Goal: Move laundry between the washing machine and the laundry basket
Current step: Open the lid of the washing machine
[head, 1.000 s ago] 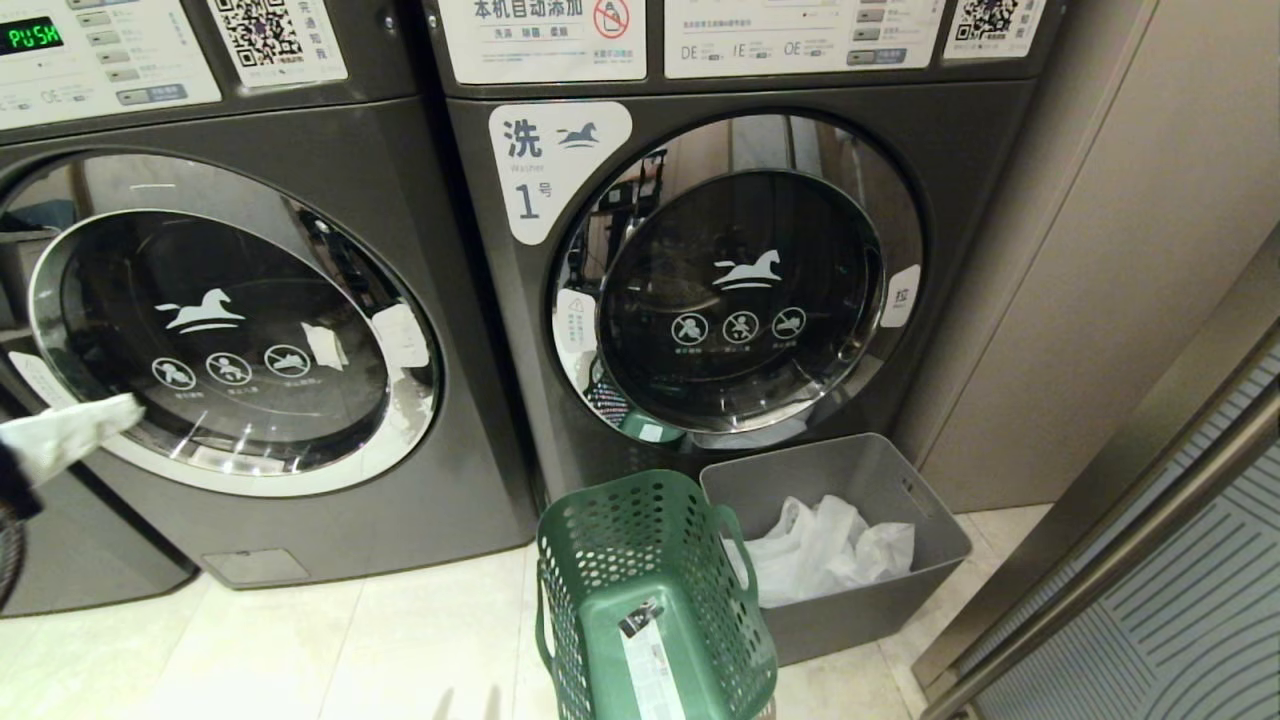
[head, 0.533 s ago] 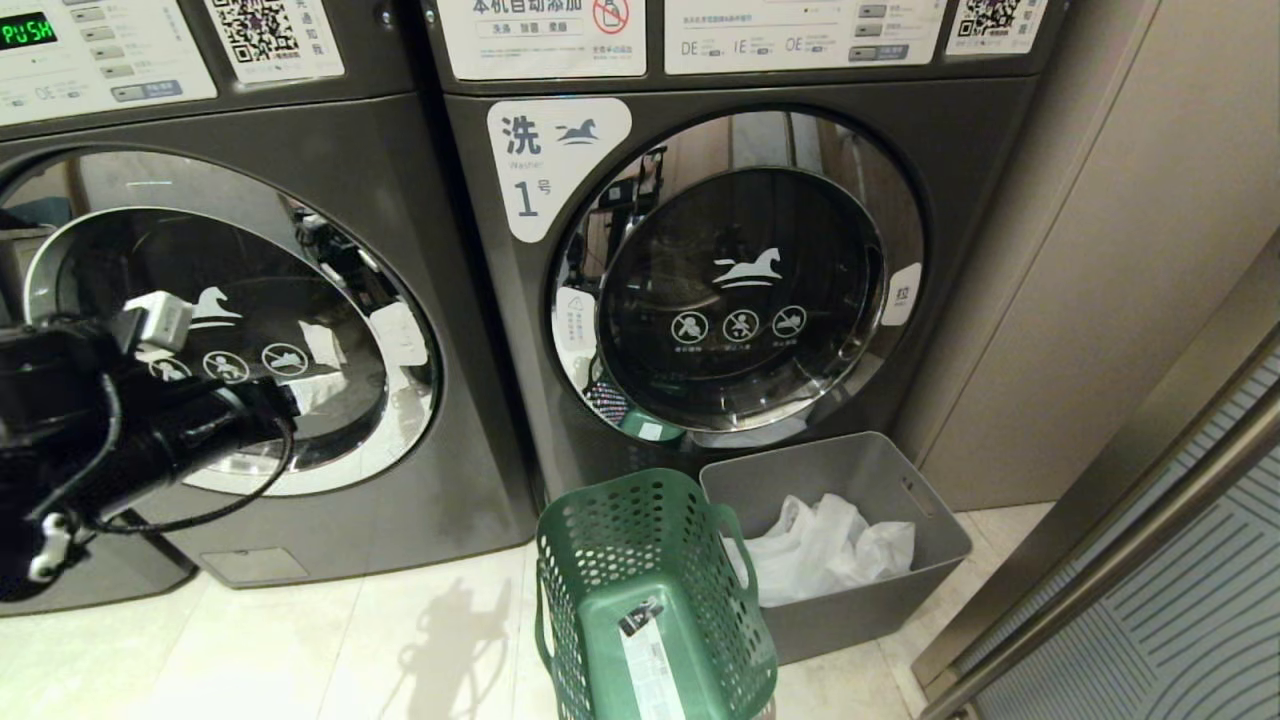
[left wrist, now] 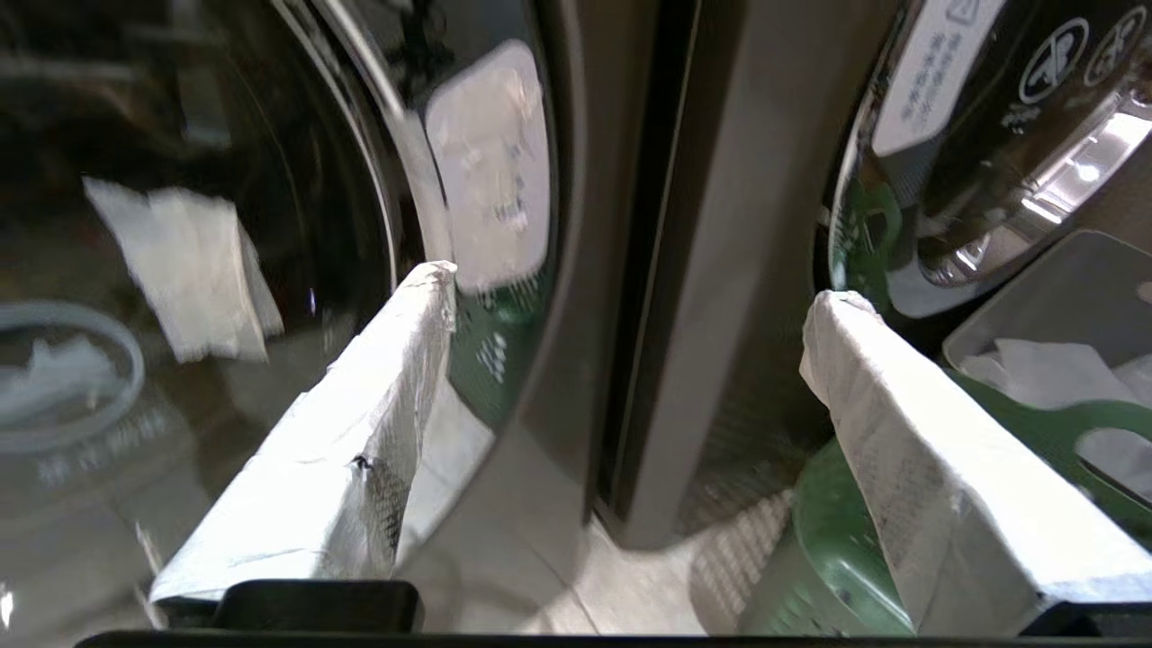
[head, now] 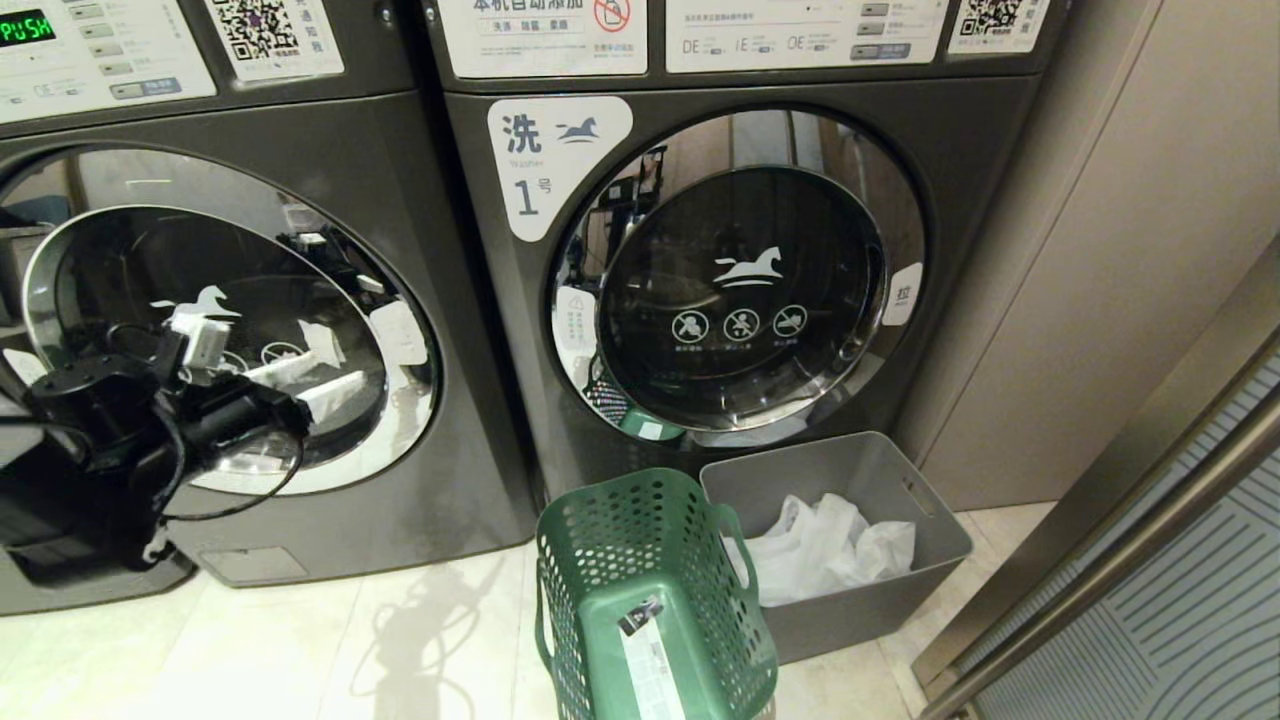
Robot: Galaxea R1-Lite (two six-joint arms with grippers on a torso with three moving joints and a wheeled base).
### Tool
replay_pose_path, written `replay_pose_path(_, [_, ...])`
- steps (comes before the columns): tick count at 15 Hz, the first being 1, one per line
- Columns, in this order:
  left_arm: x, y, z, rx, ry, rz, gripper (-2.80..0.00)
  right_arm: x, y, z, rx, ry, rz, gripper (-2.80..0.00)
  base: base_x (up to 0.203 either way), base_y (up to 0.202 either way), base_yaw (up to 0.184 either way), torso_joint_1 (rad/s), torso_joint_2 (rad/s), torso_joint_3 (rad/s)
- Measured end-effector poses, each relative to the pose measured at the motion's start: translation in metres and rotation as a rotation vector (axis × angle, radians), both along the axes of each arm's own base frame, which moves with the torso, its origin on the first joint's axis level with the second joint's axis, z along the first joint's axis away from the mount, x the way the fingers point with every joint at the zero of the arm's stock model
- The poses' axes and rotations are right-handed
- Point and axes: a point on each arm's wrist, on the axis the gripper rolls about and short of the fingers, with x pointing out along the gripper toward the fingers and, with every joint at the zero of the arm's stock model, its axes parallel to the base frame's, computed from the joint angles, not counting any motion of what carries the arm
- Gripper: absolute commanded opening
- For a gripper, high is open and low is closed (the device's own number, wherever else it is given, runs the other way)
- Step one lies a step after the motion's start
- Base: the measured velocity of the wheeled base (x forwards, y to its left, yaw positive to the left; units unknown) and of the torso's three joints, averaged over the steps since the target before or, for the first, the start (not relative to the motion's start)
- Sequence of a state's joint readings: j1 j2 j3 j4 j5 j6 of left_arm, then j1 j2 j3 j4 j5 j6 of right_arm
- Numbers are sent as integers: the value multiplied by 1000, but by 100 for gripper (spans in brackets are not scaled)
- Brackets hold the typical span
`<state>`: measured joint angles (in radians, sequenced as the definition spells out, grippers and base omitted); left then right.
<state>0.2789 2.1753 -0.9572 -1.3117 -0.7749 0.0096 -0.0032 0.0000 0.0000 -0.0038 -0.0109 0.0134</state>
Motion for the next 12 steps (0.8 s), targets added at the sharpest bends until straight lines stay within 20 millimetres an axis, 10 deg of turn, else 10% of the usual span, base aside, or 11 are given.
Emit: replay_pose_path(12, [54,-2,-10,11,-56,82,0,0,0,0,0,0,0,-280,0,0,0,0,0,0])
